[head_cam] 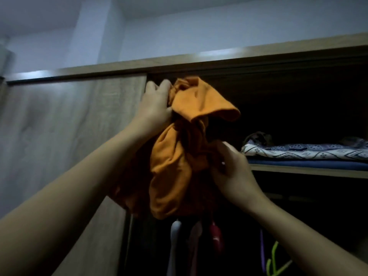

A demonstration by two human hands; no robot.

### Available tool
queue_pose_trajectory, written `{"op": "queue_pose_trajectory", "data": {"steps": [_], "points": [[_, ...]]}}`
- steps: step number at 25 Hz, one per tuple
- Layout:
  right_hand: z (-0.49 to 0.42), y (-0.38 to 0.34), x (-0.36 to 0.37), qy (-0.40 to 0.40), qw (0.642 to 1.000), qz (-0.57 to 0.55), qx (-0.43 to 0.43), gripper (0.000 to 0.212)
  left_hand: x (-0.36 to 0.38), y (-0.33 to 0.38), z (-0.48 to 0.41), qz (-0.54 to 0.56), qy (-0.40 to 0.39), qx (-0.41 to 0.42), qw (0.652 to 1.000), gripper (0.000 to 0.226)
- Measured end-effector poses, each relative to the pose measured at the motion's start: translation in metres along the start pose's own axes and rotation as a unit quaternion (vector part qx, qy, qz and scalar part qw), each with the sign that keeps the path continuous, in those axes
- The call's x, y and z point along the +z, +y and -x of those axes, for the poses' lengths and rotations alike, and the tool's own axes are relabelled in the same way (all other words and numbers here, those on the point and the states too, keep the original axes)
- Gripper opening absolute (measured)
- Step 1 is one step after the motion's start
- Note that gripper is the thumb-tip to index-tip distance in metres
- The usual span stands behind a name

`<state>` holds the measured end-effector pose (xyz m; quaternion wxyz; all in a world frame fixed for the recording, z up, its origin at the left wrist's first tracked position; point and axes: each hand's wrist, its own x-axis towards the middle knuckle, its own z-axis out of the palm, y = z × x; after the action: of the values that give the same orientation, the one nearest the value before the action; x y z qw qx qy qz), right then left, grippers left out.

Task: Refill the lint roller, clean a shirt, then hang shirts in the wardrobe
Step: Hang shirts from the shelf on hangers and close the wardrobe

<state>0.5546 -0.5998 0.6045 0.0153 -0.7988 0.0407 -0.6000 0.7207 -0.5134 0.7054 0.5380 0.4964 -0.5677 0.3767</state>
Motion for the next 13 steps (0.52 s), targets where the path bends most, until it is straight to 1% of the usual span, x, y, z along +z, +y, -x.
{"op": "queue_pose_trajectory", "data": {"steps": [2, 4, 6, 8, 10, 11, 13], "points": [[0.017, -0.007, 0.000, -0.026, 0.997, -0.039, 0.053, 0.025, -0.011, -0.015, 0.022, -0.028, -0.071, -0.008, 0.997, 0.026], [0.038, -0.013, 0.002, -0.047, 0.990, -0.066, 0.114, 0.018, -0.022, -0.025, 0.049, -0.018, -0.143, -0.033, 0.989, 0.023], [0.055, -0.018, 0.008, -0.021, 0.975, -0.118, 0.188, 0.020, -0.030, -0.034, 0.076, 0.034, -0.247, -0.092, 0.964, 0.028], [0.066, -0.021, 0.013, 0.025, 0.956, -0.143, 0.254, 0.019, -0.033, -0.042, 0.104, 0.080, -0.325, -0.159, 0.929, 0.032], [0.073, -0.031, 0.019, 0.055, 0.942, -0.126, 0.307, 0.012, -0.030, -0.054, 0.134, 0.151, -0.363, -0.226, 0.891, 0.034], [0.076, -0.035, 0.023, 0.074, 0.937, -0.105, 0.324, 0.009, -0.027, -0.059, 0.151, 0.197, -0.367, -0.258, 0.872, 0.033], [0.079, -0.045, 0.029, 0.120, 0.926, -0.068, 0.351, 0.008, -0.023, -0.064, 0.189, 0.291, -0.348, -0.316, 0.833, 0.030]]}}
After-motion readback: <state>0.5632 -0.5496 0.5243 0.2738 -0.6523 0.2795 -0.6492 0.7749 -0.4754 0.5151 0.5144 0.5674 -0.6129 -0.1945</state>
